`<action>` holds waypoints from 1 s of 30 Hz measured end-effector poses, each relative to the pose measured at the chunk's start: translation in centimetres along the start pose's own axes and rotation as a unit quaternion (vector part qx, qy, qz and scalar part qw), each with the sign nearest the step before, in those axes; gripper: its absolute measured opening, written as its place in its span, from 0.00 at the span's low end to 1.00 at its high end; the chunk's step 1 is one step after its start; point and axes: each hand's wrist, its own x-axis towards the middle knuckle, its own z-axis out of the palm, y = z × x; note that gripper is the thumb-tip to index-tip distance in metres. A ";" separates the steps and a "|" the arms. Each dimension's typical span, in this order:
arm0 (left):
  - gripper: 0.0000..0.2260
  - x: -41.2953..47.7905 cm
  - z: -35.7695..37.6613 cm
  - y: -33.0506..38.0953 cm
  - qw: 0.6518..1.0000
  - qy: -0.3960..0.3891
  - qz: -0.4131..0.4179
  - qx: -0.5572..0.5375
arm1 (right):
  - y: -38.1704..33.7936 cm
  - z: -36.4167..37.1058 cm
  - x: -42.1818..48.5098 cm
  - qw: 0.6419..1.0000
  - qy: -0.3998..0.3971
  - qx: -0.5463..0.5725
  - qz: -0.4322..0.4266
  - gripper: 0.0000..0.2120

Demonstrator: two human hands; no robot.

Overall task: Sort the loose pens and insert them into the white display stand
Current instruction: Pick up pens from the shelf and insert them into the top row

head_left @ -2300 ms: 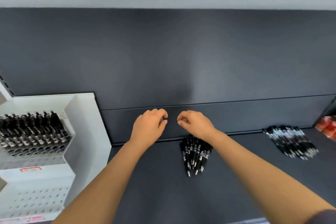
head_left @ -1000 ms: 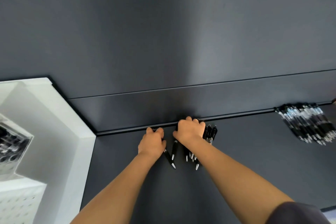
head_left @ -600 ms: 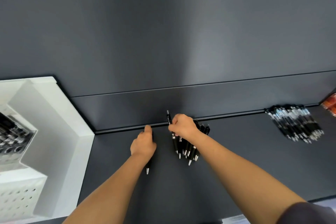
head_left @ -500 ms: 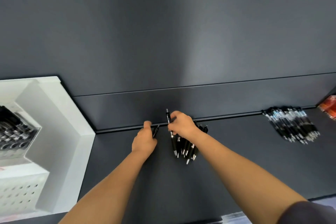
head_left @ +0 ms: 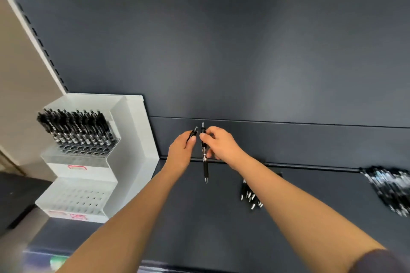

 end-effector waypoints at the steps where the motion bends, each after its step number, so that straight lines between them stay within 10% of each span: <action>1: 0.10 -0.2 -0.8 0.1 1.000 0.012 0.000 -0.019 | -0.7 0.5 0.1 1.000 0.002 -0.001 -0.019 0.07; 15: 0.11 -1.9 -14.7 -3.8 0.981 0.179 0.052 0.055 | -11.0 11.5 2.7 0.984 -0.047 0.144 -0.092 0.02; 30: 0.09 1.3 -23.5 -7.0 0.969 0.238 0.070 -0.003 | -16.7 16.8 4.6 0.975 0.079 0.007 -0.209 0.07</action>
